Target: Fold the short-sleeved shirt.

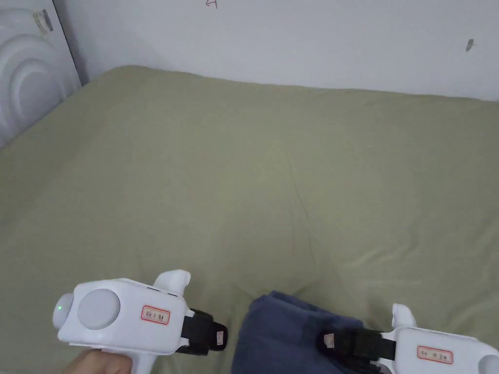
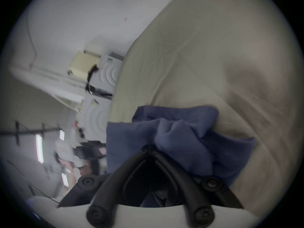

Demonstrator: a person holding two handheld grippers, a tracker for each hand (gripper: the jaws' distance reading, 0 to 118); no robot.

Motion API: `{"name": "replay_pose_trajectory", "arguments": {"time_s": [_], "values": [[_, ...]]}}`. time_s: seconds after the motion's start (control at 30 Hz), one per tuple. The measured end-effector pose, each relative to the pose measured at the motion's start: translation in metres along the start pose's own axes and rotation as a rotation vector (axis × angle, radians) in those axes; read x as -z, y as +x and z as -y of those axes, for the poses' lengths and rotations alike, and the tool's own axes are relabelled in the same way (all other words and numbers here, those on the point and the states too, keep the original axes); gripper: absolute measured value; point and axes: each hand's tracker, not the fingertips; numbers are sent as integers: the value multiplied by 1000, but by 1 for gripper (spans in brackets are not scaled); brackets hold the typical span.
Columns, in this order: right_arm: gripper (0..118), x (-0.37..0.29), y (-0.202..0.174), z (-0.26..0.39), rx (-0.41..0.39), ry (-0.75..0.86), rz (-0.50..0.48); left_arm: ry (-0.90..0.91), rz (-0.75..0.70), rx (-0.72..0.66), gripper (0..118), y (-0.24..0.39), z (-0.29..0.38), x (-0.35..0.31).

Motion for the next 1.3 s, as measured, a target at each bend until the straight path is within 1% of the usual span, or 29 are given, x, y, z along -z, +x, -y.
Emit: {"name": "replay_pose_trajectory", "arguments": {"time_s": [0.03,0.1,0.13,0.17,0.2,0.23,0.3,0.37,0.4,0.47,0.5,0.53,0.57,0.6,0.63,0.7,0.73,0.77,0.83,0.93,1.0,1.13,1.2,1.23,1.3], "values": [[2,-2,6,-1,40,11,-38,-6,50,-15,0,21,2,-5],[2,-5,8,3,22,7,-37,-5,143,-38,0,16,-2,0],[2,-5,9,4,19,7,-43,-11,233,-51,13,12,-4,4],[2,-5,9,5,21,8,-47,-27,300,-69,42,0,-8,9],[2,-5,9,5,29,9,-54,-43,340,-84,82,-1,-10,15],[2,-5,9,4,34,6,-59,-72,365,-87,118,0,-11,25],[2,-5,10,3,27,-2,-66,-49,416,-107,118,-5,-14,35],[2,-5,13,1,36,-10,-77,-133,410,-143,118,-6,-15,55],[2,-4,14,1,42,-12,-82,-139,425,-151,118,-6,-13,63],[2,-3,14,0,43,-19,-88,-124,554,-136,118,1,-15,78],[2,-3,14,0,43,-19,-90,-120,552,-150,117,5,-16,83],[2,-3,14,0,49,-20,-94,-113,525,-147,113,8,-15,87],[2,-3,13,0,50,-20,-94,-95,525,-134,103,12,-11,90],[2,-3,13,0,50,-18,-95,-83,512,-120,79,14,-12,88],[2,-5,11,0,52,-14,-89,-75,452,-113,68,12,-15,85],[2,-9,4,0,38,3,-66,-72,332,-97,39,-1,-19,80],[2,-13,-1,-1,8,11,-42,-78,322,-100,29,-9,-20,78],[2,-16,-6,-2,-20,16,-16,-106,403,-146,29,-11,-19,75],[2,-24,-17,-3,-43,30,6,-79,379,-135,29,-9,-18,62],[2,-35,-30,-6,-94,47,36,-32,344,-124,29,-28,-26,24],[2,-40,-38,-7,-113,58,52,29,273,-134,29,-43,-33,-14],[2,-46,-48,-12,-144,72,70,135,129,-217,29,-110,-50,-95],[2,-47,-52,-14,-149,77,72,162,36,-257,29,-141,-59,-125],[2,-47,-54,-16,-154,80,71,161,10,-268,30,-173,-72,-135],[2,-46,-59,-18,-163,89,87,151,-14,-278,29,-196,-85,-147]]}}
